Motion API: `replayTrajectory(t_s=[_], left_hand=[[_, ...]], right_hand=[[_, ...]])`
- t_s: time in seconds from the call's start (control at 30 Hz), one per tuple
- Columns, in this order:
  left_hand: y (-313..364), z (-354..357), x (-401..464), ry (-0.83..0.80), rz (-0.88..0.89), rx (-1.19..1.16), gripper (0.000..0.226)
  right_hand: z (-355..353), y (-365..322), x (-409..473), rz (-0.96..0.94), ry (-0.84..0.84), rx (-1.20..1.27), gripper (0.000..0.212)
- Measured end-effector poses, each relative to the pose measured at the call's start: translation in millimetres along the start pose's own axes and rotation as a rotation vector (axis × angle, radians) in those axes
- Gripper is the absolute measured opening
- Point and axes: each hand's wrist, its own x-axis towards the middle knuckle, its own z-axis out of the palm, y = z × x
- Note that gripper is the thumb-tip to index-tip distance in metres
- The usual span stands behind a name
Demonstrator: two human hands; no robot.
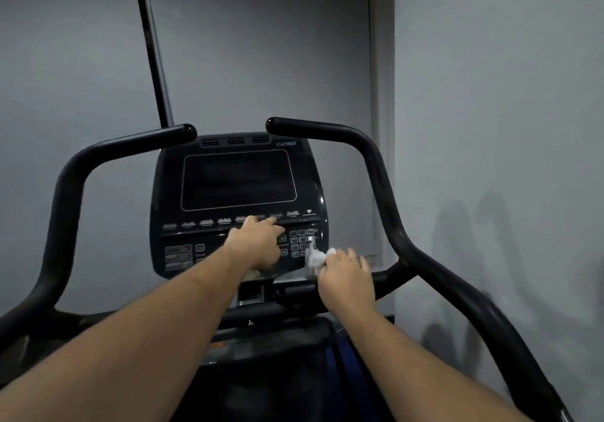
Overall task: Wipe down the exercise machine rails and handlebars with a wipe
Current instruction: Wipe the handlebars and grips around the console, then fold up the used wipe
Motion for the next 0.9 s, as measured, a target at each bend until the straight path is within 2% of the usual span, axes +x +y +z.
replayTrajectory(t_s=[0.07,0.13,0.2,0.27,0.33,0.47,0.57,0.63,0.77,0.9], left_hand=[[-2.2,16.7,-15.0,0.223,0.046,-0.015,0.05],[1.4,28.7,-30.4,0.375,0.103,0.001,0.041],[6.4,44.6,-44.2,0.33,0.129,-0.008,0.038],[10.1,61.2,-56.6,0.269,0.116,-0.024,0.038],[11.1,74.5,-68.9,0.281,0.084,-0.059,0.038],[12.3,93.2,-91.0,0.334,0.021,-0.266,0.042],[13.5,110.7,-104.6,0.37,0.008,-0.511,0.043],[13.8,122.7,-113.1,0.369,0.014,-0.641,0.042],[14.6,142.6,-136.2,0.249,-0.046,-0.896,0.031],[12.3,168.9,-163.9,0.053,-0.187,-1.202,0.029]], right_hand=[[9.7,-5.0,-16.0,0.039,0.05,0.036,0.047],[15.7,-9.9,-26.0,0.045,0.117,0.055,0.032],[19.0,-14.5,-36.6,0.016,0.171,0.06,0.026],[21.1,-17.5,-47.1,-0.024,0.203,0.051,0.031],[20.7,-20.5,-58.7,-0.045,0.194,0.087,0.041],[13.2,-25.5,-81.4,-0.038,0.086,0.323,0.045],[-6.4,-38.2,-104.4,0.071,-0.058,0.606,0.04],[-14.2,-47.7,-120.9,0.054,-0.075,0.625,0.031],[-7.3,-51.4,-154.8,0.032,-0.157,0.623,0.029],[9.1,-55.9,-180.8,0.108,-0.271,0.684,0.028]])
